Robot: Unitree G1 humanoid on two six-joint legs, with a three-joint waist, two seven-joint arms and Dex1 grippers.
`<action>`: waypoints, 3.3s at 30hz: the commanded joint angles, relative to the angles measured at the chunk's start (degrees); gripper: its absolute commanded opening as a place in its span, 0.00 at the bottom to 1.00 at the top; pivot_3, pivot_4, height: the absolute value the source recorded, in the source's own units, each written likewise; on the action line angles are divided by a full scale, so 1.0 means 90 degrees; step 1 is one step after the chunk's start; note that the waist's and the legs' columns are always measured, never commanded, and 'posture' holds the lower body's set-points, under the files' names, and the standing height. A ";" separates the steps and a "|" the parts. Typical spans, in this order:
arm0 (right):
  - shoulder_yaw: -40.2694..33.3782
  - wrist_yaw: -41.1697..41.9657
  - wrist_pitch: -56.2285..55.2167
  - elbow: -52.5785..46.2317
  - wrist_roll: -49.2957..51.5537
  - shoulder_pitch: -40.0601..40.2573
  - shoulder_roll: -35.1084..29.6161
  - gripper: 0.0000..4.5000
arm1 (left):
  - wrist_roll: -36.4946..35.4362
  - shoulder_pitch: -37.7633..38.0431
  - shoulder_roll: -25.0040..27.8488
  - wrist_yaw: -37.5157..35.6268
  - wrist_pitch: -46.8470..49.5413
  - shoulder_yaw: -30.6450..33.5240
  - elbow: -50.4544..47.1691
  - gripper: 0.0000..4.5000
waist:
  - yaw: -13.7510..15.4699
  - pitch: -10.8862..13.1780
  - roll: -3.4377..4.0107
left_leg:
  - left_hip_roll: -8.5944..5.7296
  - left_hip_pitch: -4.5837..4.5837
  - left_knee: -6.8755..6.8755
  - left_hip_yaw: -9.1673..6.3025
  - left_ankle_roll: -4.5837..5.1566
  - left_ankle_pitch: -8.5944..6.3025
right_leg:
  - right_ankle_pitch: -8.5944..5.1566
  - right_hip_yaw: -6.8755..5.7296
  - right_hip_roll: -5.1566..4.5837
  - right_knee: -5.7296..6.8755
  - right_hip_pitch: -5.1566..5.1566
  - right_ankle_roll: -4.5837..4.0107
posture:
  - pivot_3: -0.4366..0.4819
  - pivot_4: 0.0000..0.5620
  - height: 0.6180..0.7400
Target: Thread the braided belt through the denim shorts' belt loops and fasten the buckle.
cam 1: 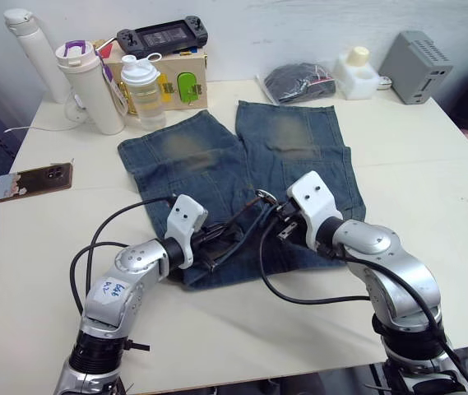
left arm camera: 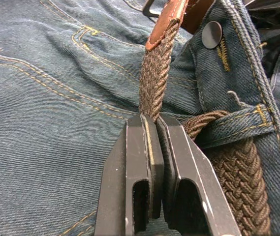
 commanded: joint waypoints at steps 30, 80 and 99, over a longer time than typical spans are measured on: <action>-0.0094 -0.0486 0.0049 -0.0308 0.0471 -0.0188 0.0019 0.00 | -0.0391 0.0007 -0.0580 0.0509 0.0824 0.0210 -0.0109 0.00 | -0.0004 0.0000 0.0000 | 0.0001 0.0000 -0.0002 0.0001 0.0000 0.0000 | 0.0000 0.0002 0.0002 -0.0001 -0.0001 0.0000 | 0.48 0.27 0.56; 0.1471 0.1999 -0.6479 0.2027 -0.1679 -0.1306 -0.3156 0.99 | 0.0205 -0.0654 -0.0498 0.0149 -0.0472 -0.0672 0.0672 0.00 | 0.0002 0.0005 -0.0011 | -0.0001 -0.0006 0.0000 0.0007 0.0004 0.0003 | 0.0006 -0.0002 -0.0018 -0.0020 0.0002 0.0009 | 0.48 0.27 0.56; 0.1482 0.2437 -0.7812 0.2990 -0.2638 -0.1157 -0.2522 0.01 | 0.0526 -0.0565 -0.0276 0.0136 -0.0747 -0.0736 0.0561 0.00 | 0.0001 0.0008 -0.0015 | 0.0002 -0.0009 0.0003 0.0002 0.0005 0.0004 | 0.0007 -0.0004 -0.0020 -0.0018 0.0002 0.0010 | 0.48 0.27 0.56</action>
